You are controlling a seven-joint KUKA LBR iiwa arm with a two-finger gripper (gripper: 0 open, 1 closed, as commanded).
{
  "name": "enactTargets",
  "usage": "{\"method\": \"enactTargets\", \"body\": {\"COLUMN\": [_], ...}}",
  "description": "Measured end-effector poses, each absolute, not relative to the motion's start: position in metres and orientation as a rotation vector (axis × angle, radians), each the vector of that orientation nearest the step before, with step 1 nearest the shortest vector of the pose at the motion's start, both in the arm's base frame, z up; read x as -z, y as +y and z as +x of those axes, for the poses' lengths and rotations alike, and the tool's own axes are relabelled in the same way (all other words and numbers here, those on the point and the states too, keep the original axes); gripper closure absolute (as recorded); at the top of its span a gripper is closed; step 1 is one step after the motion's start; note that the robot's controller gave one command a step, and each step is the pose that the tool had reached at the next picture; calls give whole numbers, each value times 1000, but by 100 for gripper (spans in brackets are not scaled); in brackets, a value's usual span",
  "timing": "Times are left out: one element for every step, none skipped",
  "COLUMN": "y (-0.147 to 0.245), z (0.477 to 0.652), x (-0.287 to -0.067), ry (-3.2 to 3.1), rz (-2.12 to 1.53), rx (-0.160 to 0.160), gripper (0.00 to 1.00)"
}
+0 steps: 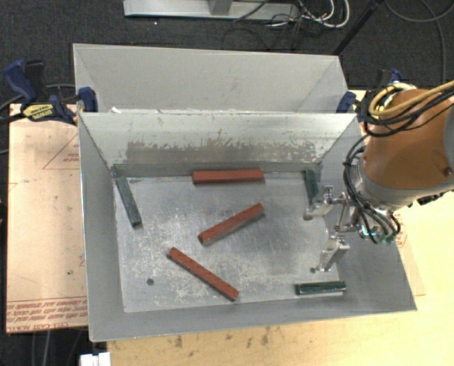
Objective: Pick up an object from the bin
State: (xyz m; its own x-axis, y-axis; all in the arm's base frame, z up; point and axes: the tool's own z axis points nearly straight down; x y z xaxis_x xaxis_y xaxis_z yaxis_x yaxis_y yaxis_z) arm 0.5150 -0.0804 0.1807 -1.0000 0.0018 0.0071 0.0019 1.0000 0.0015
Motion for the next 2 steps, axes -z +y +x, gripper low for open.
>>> {"method": "enactTargets", "body": {"y": [-80, -130], "z": [517, 483], "x": [-184, -80], "ry": [-3142, -3143], "rz": [0, 102], "rx": [1, -1], "gripper": [0, 100]}}
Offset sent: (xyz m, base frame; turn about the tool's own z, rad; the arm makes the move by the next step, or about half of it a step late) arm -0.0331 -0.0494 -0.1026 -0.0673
